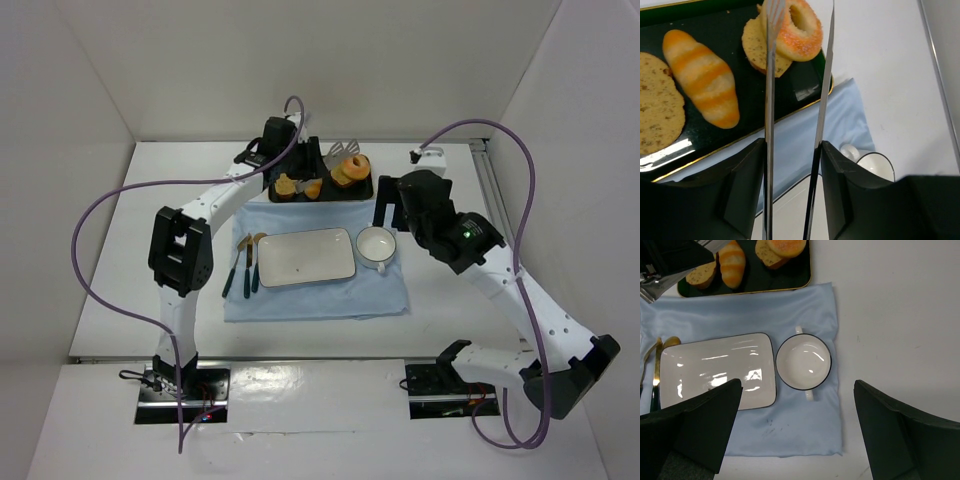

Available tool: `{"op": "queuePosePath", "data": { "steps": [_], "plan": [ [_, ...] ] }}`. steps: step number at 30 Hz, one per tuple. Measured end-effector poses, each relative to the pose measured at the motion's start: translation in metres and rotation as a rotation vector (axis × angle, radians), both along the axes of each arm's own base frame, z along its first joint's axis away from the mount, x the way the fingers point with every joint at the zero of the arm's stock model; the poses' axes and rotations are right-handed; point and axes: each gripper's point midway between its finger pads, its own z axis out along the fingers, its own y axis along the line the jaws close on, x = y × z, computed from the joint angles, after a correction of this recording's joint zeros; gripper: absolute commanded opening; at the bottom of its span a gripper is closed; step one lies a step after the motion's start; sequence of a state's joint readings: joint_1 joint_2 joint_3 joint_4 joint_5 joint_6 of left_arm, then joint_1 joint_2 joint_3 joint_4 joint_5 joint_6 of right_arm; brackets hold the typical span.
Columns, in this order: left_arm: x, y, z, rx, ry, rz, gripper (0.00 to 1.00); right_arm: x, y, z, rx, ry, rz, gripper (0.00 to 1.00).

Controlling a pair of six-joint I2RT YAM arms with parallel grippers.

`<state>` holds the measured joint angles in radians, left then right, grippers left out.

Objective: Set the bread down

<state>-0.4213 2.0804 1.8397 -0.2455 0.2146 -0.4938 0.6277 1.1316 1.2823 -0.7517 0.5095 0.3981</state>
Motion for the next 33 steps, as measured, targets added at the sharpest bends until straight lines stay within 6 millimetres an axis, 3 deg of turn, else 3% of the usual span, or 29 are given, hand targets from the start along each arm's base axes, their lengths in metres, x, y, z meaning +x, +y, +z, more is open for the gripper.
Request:
{"op": "queuePosePath", "data": {
  "steps": [11,19,33],
  "plan": [
    [0.013,0.007,-0.014,0.069,-0.011,0.025,0.62,0.005,-0.017,-0.007,0.039,0.026,-0.029,1.0],
    [0.015,0.006,-0.04,0.093,0.034,0.022,0.62,0.007,-0.021,-0.01,0.053,0.037,-0.033,1.0],
    [0.014,0.003,-0.049,0.091,0.049,0.006,0.62,0.006,-0.019,-0.011,0.066,0.046,-0.018,1.0]
  ]
}}
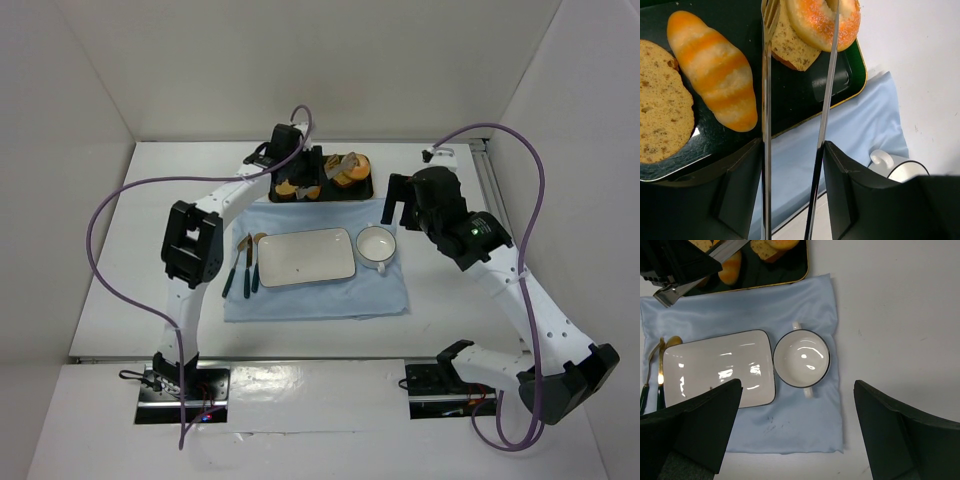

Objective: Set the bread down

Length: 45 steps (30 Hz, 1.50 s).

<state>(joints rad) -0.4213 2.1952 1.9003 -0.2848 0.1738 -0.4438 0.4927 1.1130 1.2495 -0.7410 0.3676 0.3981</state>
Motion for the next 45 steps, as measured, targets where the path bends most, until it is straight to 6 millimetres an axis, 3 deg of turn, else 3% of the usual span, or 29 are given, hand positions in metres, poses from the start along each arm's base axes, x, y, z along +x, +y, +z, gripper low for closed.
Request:
{"op": "queuePosePath", "data": {
  "steps": [4,6,10,13,22,27,34,40,45],
  "plan": [
    [-0.001,-0.002,-0.01,-0.002,0.021,-0.01,0.55,0.0,0.0,0.0,0.003,0.002,0.0,1.0],
    [-0.002,-0.004,-0.015,-0.002,0.033,-0.013,0.41,0.0,-0.001,0.0,0.003,0.002,-0.002,1.0],
    [-0.004,-0.006,-0.022,0.001,0.048,-0.024,0.25,-0.002,-0.002,-0.003,0.003,0.006,-0.002,1.0],
    [-0.005,-0.006,-0.023,0.004,0.051,-0.028,0.19,-0.002,-0.002,-0.004,0.003,0.007,-0.001,1.0],
    [-0.009,-0.004,-0.017,0.004,0.047,-0.026,0.15,-0.004,0.0,-0.01,0.007,0.023,0.008,1.0],
    [-0.019,0.005,0.007,0.007,0.018,-0.007,0.14,-0.003,0.002,-0.009,0.018,0.016,0.018,1.0],
    [-0.032,0.02,0.069,-0.009,-0.089,0.03,0.14,-0.001,0.007,-0.006,0.038,0.006,0.03,1.0],
    [-0.071,0.037,0.104,-0.024,-0.129,0.033,0.14,0.009,0.014,-0.004,0.055,-0.014,0.042,1.0],
    [-0.139,0.053,0.113,0.0,-0.111,0.016,0.14,0.03,0.023,-0.021,0.043,0.013,0.044,1.0]
  ]
}}
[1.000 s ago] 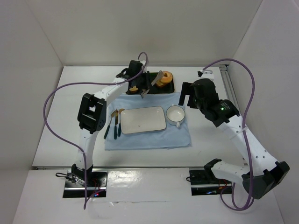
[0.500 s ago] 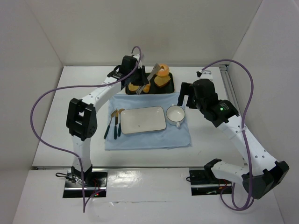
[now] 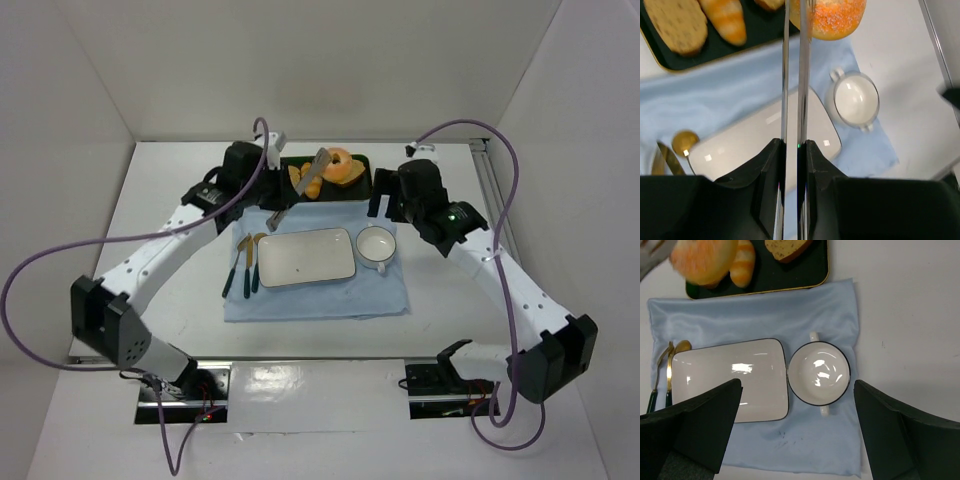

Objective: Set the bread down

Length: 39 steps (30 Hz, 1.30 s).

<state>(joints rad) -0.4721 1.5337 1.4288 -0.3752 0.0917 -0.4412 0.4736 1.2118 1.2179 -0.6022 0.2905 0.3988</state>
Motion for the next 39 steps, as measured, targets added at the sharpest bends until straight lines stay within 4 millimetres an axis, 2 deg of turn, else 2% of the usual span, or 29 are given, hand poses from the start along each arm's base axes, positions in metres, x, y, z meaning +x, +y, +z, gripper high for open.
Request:
{"op": "queuePosePath", "data": {
  "steps": [4,8,11,14,20,25,31,39],
  "plan": [
    [-0.064,0.0,0.002,0.019,0.017,-0.056,0.14,0.016,0.009,-0.014,0.002,0.022,0.011,1.0],
    [-0.12,0.008,-0.007,0.04,0.058,-0.09,0.14,0.028,0.019,-0.018,0.018,0.019,0.027,1.0],
    [-0.146,0.024,-0.02,0.071,0.098,-0.067,0.14,0.034,0.022,-0.015,0.034,0.003,0.032,1.0],
    [-0.163,0.039,-0.036,0.108,0.132,-0.031,0.14,0.041,0.026,-0.007,0.052,-0.021,0.039,1.0],
    [-0.179,0.062,-0.081,0.203,0.228,0.029,0.14,0.047,0.03,0.005,0.067,-0.045,0.042,1.0],
    [-0.183,0.067,-0.107,0.255,0.279,0.046,0.14,0.049,0.031,0.015,0.075,-0.065,0.043,1.0],
    [-0.174,0.059,-0.118,0.266,0.289,0.048,0.14,0.049,0.031,0.016,0.075,-0.067,0.042,1.0],
    [-0.168,0.053,-0.116,0.245,0.272,0.043,0.15,0.049,0.031,0.016,0.073,-0.066,0.041,1.0]
  ]
}}
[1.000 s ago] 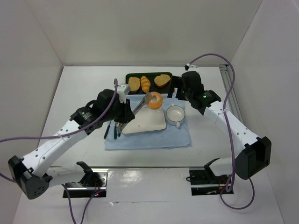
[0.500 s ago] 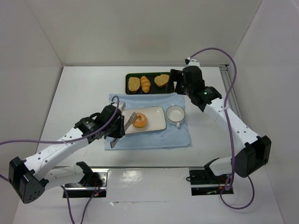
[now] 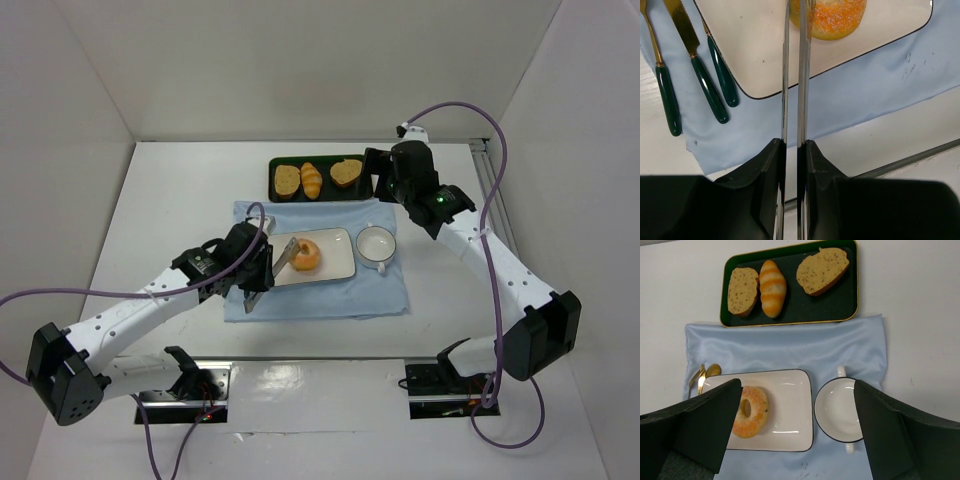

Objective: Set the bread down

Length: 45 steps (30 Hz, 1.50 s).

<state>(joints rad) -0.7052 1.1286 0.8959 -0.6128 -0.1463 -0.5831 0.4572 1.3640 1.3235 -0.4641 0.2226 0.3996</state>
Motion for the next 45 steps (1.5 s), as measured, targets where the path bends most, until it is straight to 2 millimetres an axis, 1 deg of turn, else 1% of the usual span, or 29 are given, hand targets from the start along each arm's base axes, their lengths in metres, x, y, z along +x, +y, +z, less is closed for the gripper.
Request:
{"op": "queuePosePath", "data": {
  "steps": [1,5,8,9,13,17,23,26,29,36,39,42,45],
  "plan": [
    [-0.001,0.0,0.0,-0.001,0.002,-0.003,0.18,0.0,0.0,0.0,0.0,0.0,0.0,1.0],
    [-0.004,-0.003,0.0,-0.006,0.01,-0.017,0.25,0.0,0.001,0.0,0.007,0.001,0.004,1.0],
    [-0.006,-0.003,-0.001,-0.006,0.018,-0.022,0.33,-0.001,0.003,0.0,0.015,0.004,0.012,1.0],
    [-0.007,-0.003,-0.001,-0.005,0.019,-0.022,0.4,-0.001,0.004,0.0,0.018,0.005,0.012,1.0],
    [-0.008,-0.001,0.0,-0.006,0.021,-0.021,0.51,-0.001,0.005,0.0,0.026,0.006,0.017,1.0],
    [-0.01,0.0,0.001,-0.003,0.023,-0.022,0.55,-0.001,0.006,-0.001,0.028,0.007,0.019,1.0],
    [-0.012,0.002,0.002,0.0,0.023,-0.019,0.56,-0.002,0.007,-0.003,0.035,0.014,0.021,1.0],
    [-0.012,0.004,0.006,0.0,0.015,-0.015,0.56,-0.003,0.008,-0.006,0.037,0.023,0.024,1.0],
    [-0.013,0.006,0.014,-0.008,-0.002,-0.011,0.56,-0.004,0.008,-0.008,0.04,0.029,0.027,1.0],
    [-0.009,0.013,0.048,-0.053,-0.071,0.019,0.56,-0.005,0.012,-0.008,0.057,0.034,0.038,1.0],
    [-0.008,0.02,0.054,-0.057,-0.088,0.039,0.56,-0.006,0.013,-0.008,0.065,0.036,0.043,1.0],
    [-0.009,0.028,0.055,-0.044,-0.092,0.061,0.56,-0.006,0.015,-0.007,0.074,0.036,0.045,1.0],
    [-0.01,0.036,0.057,-0.036,-0.1,0.093,0.53,-0.006,0.015,-0.007,0.077,0.035,0.046,1.0]
  ]
}}
